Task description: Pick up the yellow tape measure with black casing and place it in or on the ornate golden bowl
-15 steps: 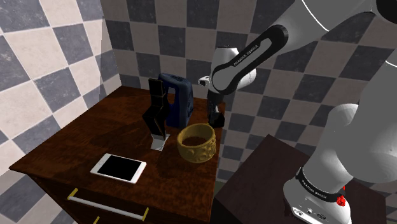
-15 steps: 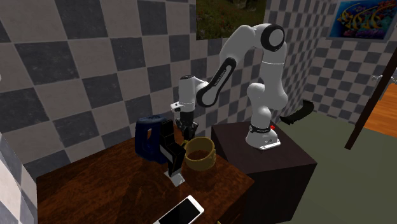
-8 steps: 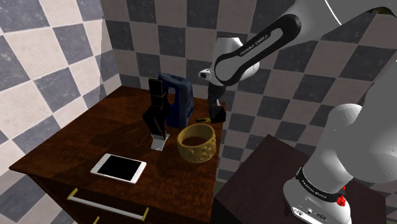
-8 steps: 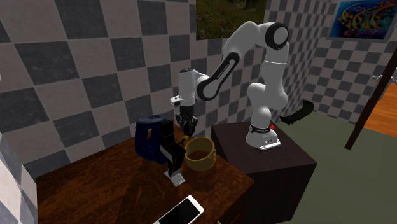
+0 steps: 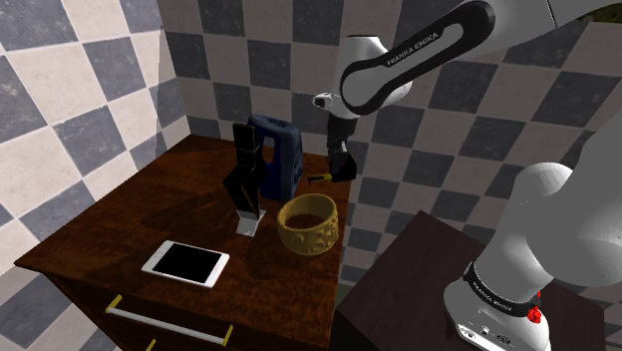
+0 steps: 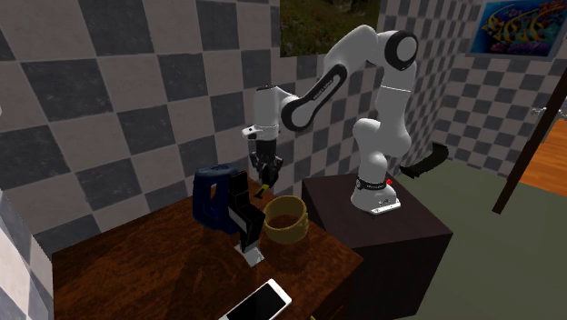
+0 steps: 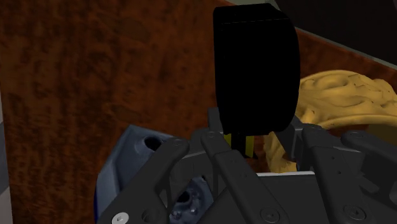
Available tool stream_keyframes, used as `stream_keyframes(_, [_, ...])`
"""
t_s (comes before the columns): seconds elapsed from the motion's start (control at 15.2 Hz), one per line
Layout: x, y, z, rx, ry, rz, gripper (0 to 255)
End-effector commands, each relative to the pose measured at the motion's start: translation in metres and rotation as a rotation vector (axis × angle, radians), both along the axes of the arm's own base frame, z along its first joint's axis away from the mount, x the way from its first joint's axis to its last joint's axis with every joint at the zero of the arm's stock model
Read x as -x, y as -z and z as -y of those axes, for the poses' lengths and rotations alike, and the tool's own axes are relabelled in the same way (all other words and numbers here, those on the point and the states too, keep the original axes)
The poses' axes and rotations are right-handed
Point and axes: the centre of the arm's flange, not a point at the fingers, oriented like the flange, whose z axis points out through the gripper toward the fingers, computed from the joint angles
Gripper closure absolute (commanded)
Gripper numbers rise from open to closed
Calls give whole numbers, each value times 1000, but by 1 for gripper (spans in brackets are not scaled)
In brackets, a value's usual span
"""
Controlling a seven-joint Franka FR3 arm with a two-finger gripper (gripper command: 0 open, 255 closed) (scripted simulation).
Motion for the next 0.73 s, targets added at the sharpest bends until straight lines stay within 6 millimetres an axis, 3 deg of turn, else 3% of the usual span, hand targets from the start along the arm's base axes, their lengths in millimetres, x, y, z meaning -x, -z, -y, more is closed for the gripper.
stream_keyframes(0.0, [0,-10,0,0,0,0,255])
stream_keyframes(0.66, [0,-63,0,0,0,0,255])
